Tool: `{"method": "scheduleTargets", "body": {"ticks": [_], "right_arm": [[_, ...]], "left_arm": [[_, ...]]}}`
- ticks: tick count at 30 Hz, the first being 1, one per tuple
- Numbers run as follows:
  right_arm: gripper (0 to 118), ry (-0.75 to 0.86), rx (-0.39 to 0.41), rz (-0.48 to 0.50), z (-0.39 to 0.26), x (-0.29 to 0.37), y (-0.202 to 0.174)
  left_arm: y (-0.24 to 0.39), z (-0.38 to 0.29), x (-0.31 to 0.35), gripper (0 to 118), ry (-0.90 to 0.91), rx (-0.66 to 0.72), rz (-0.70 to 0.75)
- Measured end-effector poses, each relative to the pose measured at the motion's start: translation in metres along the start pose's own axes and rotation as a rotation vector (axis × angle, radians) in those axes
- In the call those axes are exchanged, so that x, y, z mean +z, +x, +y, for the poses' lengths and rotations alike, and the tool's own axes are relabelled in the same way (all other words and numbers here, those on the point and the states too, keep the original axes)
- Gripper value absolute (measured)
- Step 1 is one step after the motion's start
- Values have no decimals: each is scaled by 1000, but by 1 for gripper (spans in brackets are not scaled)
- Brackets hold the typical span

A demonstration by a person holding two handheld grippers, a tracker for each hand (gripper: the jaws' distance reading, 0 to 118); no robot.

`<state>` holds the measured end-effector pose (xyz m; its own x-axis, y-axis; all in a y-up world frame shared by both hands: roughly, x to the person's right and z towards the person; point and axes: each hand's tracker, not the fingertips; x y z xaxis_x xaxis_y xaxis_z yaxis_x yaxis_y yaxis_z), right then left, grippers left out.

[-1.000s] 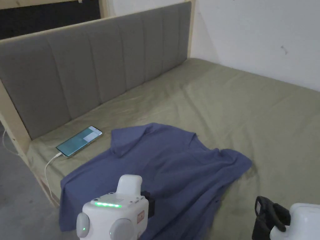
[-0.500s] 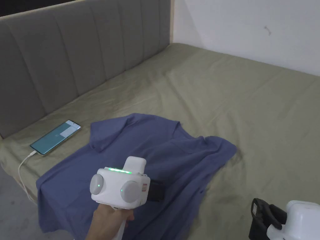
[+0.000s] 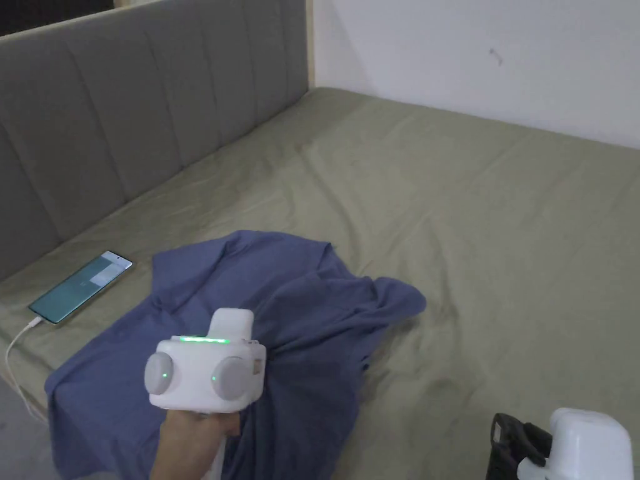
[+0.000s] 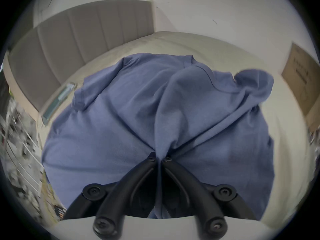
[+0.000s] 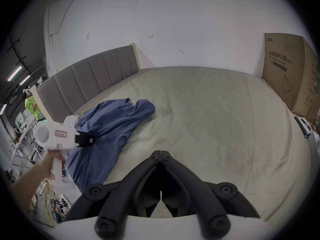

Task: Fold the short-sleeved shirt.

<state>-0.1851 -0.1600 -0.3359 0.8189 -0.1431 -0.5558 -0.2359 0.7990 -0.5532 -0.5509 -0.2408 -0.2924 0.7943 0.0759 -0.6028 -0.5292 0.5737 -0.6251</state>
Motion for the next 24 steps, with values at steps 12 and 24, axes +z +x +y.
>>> {"method": "scheduleTargets", "body": {"ticks": [12,24], "right_arm": [[0,100,-121,-155,3,61,69],[0,310,-300,-402,6,182,167]], "left_arm": [[27,57,135,0,209,99,-249],[215,82,292,0,444,-248,-706]]}}
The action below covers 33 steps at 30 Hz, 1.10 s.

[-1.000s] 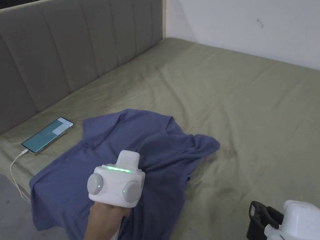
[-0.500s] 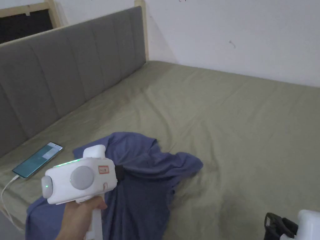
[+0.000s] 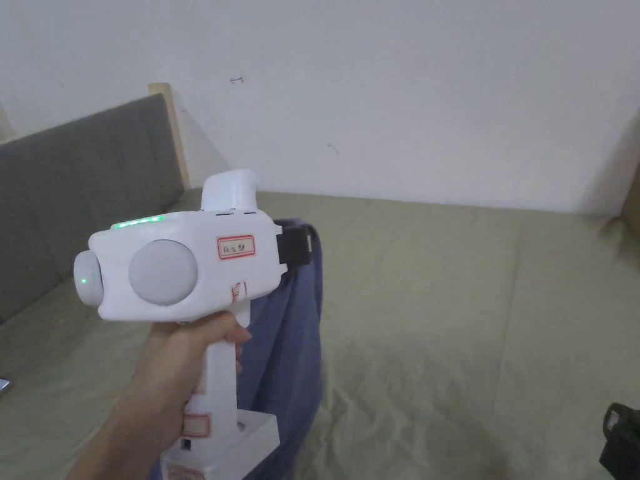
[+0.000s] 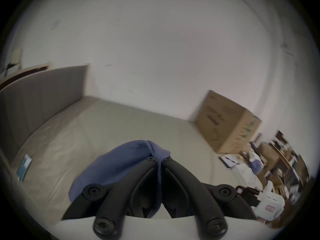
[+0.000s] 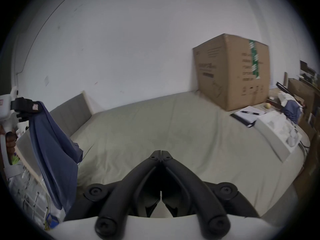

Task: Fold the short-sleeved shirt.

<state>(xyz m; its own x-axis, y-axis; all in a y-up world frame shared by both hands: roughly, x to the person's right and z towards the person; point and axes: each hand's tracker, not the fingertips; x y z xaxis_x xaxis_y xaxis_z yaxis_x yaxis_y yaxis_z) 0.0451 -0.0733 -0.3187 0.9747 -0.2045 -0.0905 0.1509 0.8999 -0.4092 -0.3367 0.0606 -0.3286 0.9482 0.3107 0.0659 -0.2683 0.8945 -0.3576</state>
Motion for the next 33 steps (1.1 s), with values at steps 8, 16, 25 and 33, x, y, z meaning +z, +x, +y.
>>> {"method": "scheduleTargets", "body": {"ticks": [8,16,25,33], "right_arm": [[0,37,-82,-135,2,33,63],[0,-57,-93,-204,-24,30,99],[0,-141,-88,-200,-40,5,102],[0,-155,-31,-132,-37,1,75]], "left_arm": [[107,-84,-61,0,-230,-91,-257],[114,-281,-152,0,-724,-46,-211],[104,-289,-162,0,-741,-82,-171],[93,-246,-129,114,-626,32,-257]]}}
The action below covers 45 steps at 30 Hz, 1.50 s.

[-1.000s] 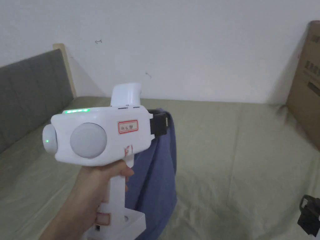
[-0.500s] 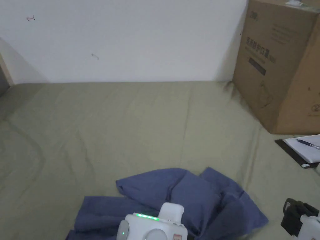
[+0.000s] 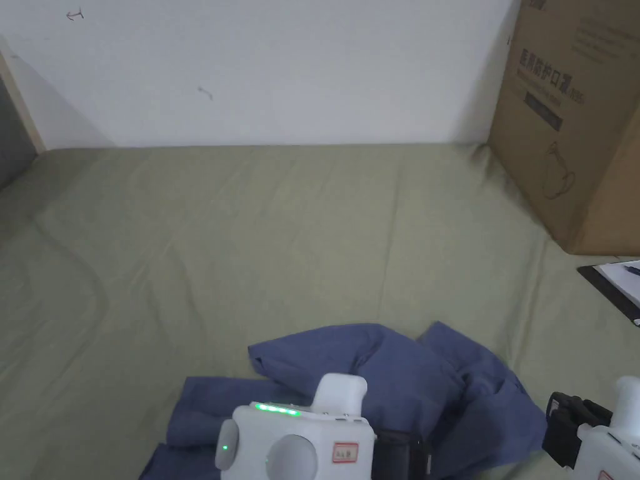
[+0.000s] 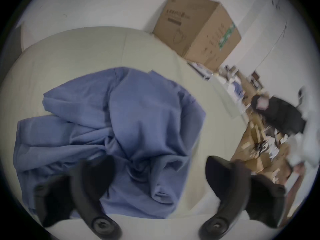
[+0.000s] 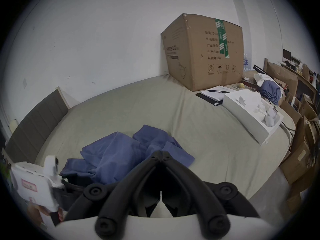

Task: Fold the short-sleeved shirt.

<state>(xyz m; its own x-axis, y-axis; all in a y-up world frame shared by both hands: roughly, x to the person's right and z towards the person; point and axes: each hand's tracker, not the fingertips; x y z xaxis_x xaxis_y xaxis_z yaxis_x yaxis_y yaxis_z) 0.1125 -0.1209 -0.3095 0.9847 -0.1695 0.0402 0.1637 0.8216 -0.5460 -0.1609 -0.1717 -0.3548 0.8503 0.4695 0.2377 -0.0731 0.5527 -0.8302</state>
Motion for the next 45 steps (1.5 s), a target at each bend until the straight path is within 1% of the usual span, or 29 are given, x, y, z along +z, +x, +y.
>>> {"method": "scheduleTargets", "body": {"ticks": [2,4,5,6,7,8,9,10,11,14,16,23,24,25,26,27,28,29,30,33,34,35,36,37,38,39,40,43,45], "right_arm": [[0,6,7,14,1,2,-8],[0,8,17,32,2,2,-17],[0,9,21,42,3,1,-22],[0,10,27,56,3,1,-28],[0,10,33,69,3,1,-33],[0,10,39,80,2,1,-39],[0,10,48,93,1,0,-45],[0,6,55,103,1,-1,-51],[0,0,63,113,0,-3,-57],[0,-16,104,139,-5,-8,-74],[0,-17,133,136,-7,-13,-85],[0,-40,163,132,-2,-33,-99],[0,-44,165,132,-2,-36,-99],[0,-51,167,133,-2,-39,-100],[0,-57,168,134,-3,-41,-101],[0,-64,171,136,-3,-43,-102],[0,-69,176,135,-5,-45,-103],[0,-76,183,135,-7,-47,-103],[0,-86,189,135,-8,-49,-104],[0,-111,201,134,-12,-57,-103],[0,-118,202,134,-13,-59,-103],[0,-122,200,135,-13,-61,-103],[0,-128,197,138,-14,-63,-102],[0,-135,194,140,-15,-65,-101],[0,-139,190,141,-15,-67,-101],[0,-142,187,140,-17,-70,-100],[0,-146,184,136,-19,-75,-99],[0,-176,150,130,-18,-84,-96],[0,-171,146,162,-10,-86,-93]], "left_arm": [[-6,9,29,114,54,4,-8],[-17,13,62,113,106,-5,61],[-24,13,77,106,126,-10,79],[-33,12,94,93,156,-24,100],[-41,10,109,72,169,-31,144],[-51,6,119,36,188,-27,196],[-63,3,130,8,194,-28,248],[-77,0,138,0,194,-15,281],[-91,-3,146,0,192,1,329],[-137,-3,154,0,158,81,308],[-156,-2,153,0,155,143,354],[-189,23,113,0,113,151,384],[-192,25,103,3,101,154,409],[-196,31,94,16,88,145,420],[-199,35,86,46,87,139,423],[-204,41,76,72,77,135,425],[-206,44,66,91,58,136,431],[-209,48,59,103,57,142,431],[-212,51,51,105,54,145,429],[-220,54,26,104,6,162,442],[-223,53,17,100,-39,167,455],[-222,49,9,83,-61,162,483],[-215,42,6,71,-35,91,614],[-205,37,8,59,18,31,609],[-197,35,11,31,29,-22,587],[-191,32,10,7,37,-63,641],[-187,27,9,2,41,-80,688],[-188,26,9,2,29,-60,657],[-187,33,18,2,17,-75,646]]}}
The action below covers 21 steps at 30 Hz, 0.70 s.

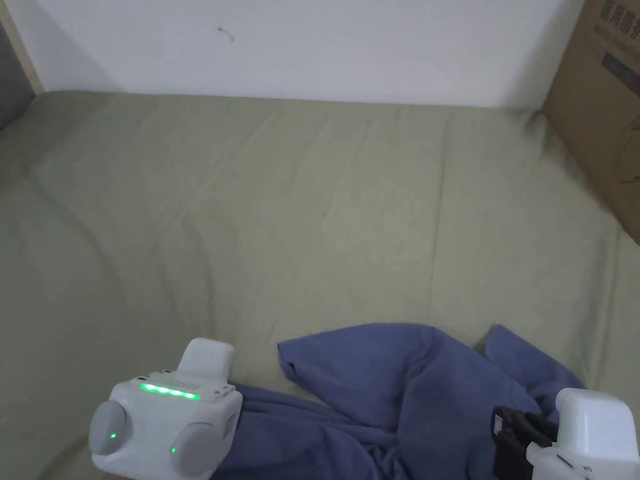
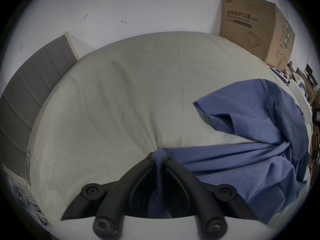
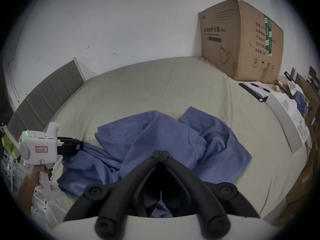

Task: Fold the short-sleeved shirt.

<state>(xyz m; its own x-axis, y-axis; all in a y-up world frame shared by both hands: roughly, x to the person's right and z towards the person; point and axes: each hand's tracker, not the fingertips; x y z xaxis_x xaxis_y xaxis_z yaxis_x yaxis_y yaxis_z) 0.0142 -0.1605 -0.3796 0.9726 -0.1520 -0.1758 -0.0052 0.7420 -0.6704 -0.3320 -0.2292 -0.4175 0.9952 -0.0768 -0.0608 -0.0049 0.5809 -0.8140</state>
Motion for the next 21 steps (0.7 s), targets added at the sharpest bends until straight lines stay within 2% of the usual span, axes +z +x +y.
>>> {"method": "scheduleTargets", "body": {"ticks": [4,5,6,8,10,11,14,16,17,18,19,21], "right_arm": [[0,-13,85,86,35,-18,2],[20,-1,83,85,44,-27,2],[20,-9,115,101,56,-39,1],[36,-68,217,137,79,-65,-3],[89,-133,306,183,96,-100,-10],[100,-151,328,191,101,-116,-14],[98,-295,414,182,108,-166,-22],[98,-371,485,77,102,-194,-28],[95,-389,527,54,96,-206,-30],[83,-425,535,79,87,-216,-31],[68,-469,512,149,80,-224,-29],[68,-408,450,118,80,-218,-28]], "left_arm": [[-13,5,30,2,73,85,-82],[-16,5,37,2,88,106,-112],[-19,5,43,2,98,129,-137],[-22,6,51,2,94,124,-139],[-23,2,55,2,101,122,-140],[-24,2,55,2,95,129,-146],[-27,-6,56,2,92,160,-165],[-25,-8,56,2,102,149,-155],[-25,-9,55,2,97,141,-151],[-24,-10,54,2,95,135,-149],[-24,-10,52,2,84,136,-151],[-24,-12,50,2,77,148,-156]]}}
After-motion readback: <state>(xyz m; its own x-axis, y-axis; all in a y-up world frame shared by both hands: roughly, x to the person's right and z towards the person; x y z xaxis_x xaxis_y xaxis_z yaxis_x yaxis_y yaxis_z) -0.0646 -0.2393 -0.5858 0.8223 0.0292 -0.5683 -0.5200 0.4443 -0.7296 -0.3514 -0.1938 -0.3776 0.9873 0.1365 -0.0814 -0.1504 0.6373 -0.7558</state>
